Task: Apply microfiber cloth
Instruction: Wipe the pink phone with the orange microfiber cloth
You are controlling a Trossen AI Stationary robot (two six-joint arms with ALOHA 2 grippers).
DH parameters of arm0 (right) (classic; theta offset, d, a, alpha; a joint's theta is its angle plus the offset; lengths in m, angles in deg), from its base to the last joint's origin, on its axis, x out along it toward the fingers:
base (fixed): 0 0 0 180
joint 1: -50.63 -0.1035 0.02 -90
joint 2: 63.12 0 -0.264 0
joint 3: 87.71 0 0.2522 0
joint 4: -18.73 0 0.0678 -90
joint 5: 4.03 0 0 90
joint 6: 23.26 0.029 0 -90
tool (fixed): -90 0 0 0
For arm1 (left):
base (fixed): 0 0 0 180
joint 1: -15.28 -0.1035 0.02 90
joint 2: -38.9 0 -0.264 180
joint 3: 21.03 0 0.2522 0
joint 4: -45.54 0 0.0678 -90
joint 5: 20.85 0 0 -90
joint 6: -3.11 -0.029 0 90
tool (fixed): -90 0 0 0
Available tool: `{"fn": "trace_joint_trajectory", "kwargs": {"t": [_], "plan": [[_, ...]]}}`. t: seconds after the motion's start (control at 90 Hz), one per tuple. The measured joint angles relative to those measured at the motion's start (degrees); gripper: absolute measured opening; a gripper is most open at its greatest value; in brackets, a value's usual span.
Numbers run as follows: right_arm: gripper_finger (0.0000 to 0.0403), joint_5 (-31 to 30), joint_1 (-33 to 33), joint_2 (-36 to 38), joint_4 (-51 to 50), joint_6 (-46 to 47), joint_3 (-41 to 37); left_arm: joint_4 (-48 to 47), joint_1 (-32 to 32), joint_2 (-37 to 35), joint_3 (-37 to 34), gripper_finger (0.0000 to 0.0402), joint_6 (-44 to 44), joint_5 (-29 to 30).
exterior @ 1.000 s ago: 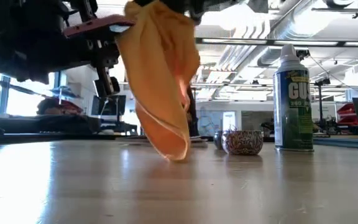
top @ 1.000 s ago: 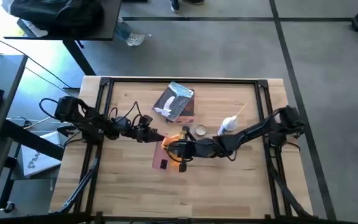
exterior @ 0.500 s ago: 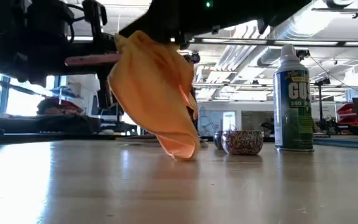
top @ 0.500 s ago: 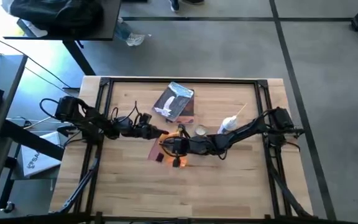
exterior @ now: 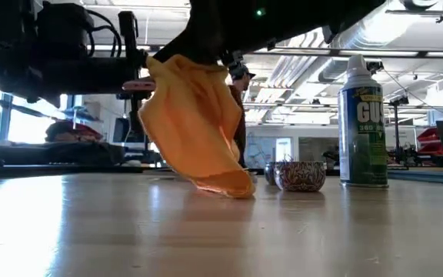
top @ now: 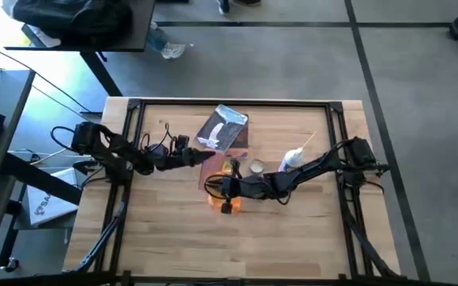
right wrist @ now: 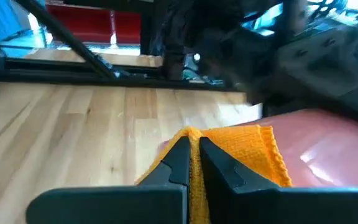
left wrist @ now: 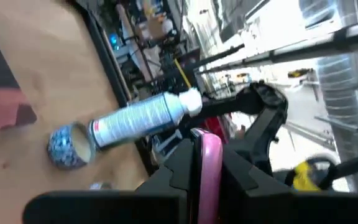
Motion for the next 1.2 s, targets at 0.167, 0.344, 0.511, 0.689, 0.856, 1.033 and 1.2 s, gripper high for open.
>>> {"fn": "trace_joint_trajectory", "kwargs": {"t": [0.167, 0.344, 0.511, 0.689, 0.856, 1.033, 1.2], "plan": [[0.0, 0.0, -1.7, 0.3, -0.9, -0.7, -0.1, 2.0, -1.5, -0.2, 0.2, 0.0017, -2.6, 2.7], [0.0, -7.1, -4.0, 5.0, -4.4, -11.6, 2.5, 2.0, -1.5, -0.3, 0.3, 0.0017, -5.5, 5.3], [0.0, -12.0, -2.5, 7.6, -8.1, -22.7, 5.2, 1.8, 0.2, -0.2, 0.6, 0.0017, -7.1, 7.8], [0.0, -9.4, 2.4, 7.9, -10.0, -24.4, 6.1, 1.8, 4.2, -0.2, 3.7, 0.0017, -10.9, 9.1], [0.0, -2.4, 6.2, 7.9, -12.6, -19.0, 5.5, 1.2, 6.6, 0.0, 5.9, 0.0017, -13.6, 10.0], [0.0, 3.3, 6.8, 6.5, -12.3, -15.9, 5.6, 1.2, 6.4, 0.0, 6.3, 0.0017, -13.5, 10.7], [0.0, 5.7, 5.6, 4.2, -12.3, -13.4, 5.6, 1.3, 5.3, -0.3, 6.3, 0.0017, -11.8, 12.3]]}}
